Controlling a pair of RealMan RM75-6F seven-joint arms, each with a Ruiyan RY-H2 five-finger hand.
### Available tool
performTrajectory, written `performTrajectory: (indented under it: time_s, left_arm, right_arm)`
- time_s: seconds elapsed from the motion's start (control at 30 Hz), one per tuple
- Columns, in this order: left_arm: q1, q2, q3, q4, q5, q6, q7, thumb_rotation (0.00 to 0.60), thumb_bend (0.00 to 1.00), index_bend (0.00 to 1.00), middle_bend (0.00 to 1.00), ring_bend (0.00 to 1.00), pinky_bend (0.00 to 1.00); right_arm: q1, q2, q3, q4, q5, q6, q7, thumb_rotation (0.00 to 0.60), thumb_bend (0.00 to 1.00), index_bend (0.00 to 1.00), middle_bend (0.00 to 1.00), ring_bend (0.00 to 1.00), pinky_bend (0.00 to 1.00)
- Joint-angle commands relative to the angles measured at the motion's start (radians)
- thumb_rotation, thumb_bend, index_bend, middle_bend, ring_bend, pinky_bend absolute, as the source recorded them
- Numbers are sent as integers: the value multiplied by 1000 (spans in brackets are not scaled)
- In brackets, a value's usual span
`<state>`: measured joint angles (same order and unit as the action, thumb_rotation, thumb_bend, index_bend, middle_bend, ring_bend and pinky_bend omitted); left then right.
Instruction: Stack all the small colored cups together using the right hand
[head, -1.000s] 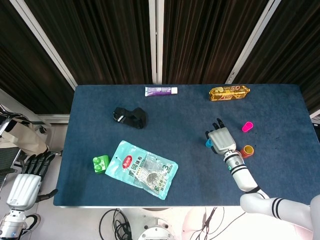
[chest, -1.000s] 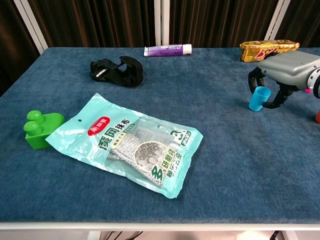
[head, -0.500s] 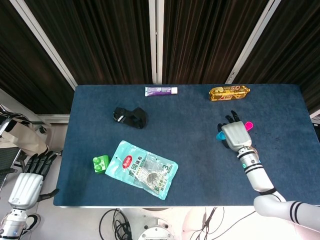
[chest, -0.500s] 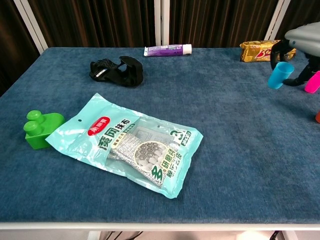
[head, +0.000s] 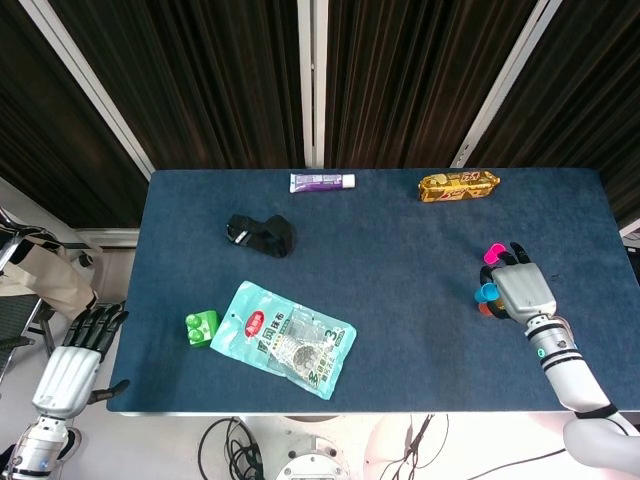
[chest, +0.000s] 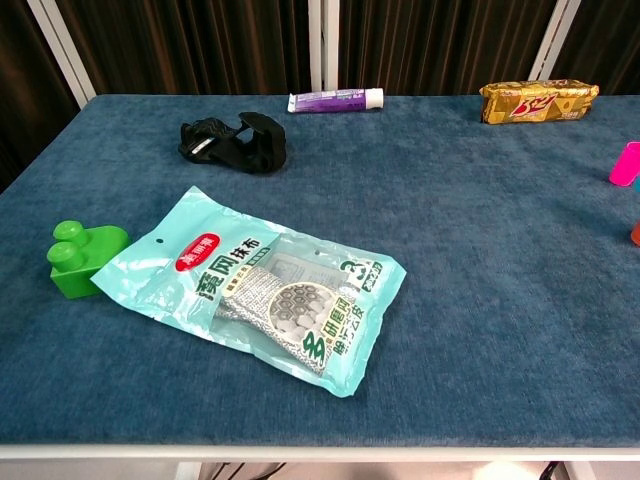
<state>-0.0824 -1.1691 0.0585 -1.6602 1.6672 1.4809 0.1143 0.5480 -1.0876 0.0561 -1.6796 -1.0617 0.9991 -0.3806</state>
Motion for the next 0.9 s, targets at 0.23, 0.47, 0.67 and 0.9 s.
performTrajectory:
  time_s: [0.23,0.47,0.67,0.9]
  left_arm:
    - [-2,1,1,-6,-1,-3,8,600,62,36,0,0,0]
    - [-2,0,1,-4,-7,-6,7,600,62,37,0,0,0]
    - [-6,0,-1,-4,-10,-11,2,600,62,36,0,0,0]
    - [-8,-1,-1,-2,-13,-13,0,600,62,36,0,0,0]
  right_arm:
    - [-31,13,-16,22,-11,5,16,600,259,559,533,167,0]
    - [-36,-4,-13,49,17,3,-4,600,260,560,533,167,0]
    - [-36,-19,-5,66,27,4,-7,600,260,560,532,167,0]
    - [-31,-31,2,82,41,-6,-18,600,261,560,530,167,0]
